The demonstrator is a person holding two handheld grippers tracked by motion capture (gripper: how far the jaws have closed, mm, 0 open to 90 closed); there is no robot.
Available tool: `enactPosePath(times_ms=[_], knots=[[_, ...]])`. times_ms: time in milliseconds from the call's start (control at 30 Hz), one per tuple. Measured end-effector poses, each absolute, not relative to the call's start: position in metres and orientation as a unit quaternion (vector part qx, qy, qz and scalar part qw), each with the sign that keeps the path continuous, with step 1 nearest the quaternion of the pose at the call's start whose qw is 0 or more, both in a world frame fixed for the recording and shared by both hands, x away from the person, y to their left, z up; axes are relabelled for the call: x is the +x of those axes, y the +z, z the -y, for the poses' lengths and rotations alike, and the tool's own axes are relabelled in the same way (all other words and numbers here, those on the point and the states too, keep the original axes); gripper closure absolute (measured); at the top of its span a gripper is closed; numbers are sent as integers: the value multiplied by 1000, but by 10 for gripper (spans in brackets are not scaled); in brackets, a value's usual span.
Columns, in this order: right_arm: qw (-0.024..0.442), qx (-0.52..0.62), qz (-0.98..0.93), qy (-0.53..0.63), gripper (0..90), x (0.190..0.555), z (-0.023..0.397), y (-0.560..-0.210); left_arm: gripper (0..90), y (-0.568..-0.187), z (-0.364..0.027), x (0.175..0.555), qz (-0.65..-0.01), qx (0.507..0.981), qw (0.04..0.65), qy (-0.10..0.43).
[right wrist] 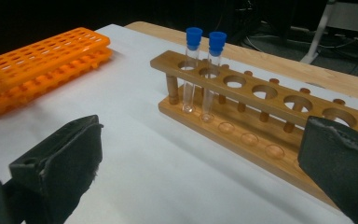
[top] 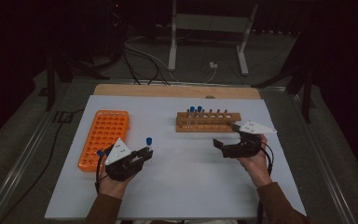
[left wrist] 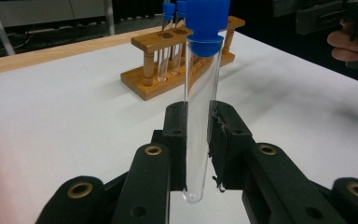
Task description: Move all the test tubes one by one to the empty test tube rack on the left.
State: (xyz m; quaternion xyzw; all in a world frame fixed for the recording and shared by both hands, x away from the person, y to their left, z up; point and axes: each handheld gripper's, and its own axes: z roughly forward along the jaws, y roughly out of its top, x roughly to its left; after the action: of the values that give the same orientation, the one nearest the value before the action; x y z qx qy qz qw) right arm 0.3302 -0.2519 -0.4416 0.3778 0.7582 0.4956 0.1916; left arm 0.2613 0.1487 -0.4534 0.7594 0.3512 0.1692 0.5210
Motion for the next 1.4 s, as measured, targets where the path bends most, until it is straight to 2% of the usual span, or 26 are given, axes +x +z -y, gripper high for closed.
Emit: enactPosePath(times_ms=[700,1400], knots=[[210,415,-734,495,0,317,292,-452,781,-443,-173,241,-345,764,513,185],[211,416,-733,496,0,316,296,-455,780,-444,-225,222,-381,744,507,212]])
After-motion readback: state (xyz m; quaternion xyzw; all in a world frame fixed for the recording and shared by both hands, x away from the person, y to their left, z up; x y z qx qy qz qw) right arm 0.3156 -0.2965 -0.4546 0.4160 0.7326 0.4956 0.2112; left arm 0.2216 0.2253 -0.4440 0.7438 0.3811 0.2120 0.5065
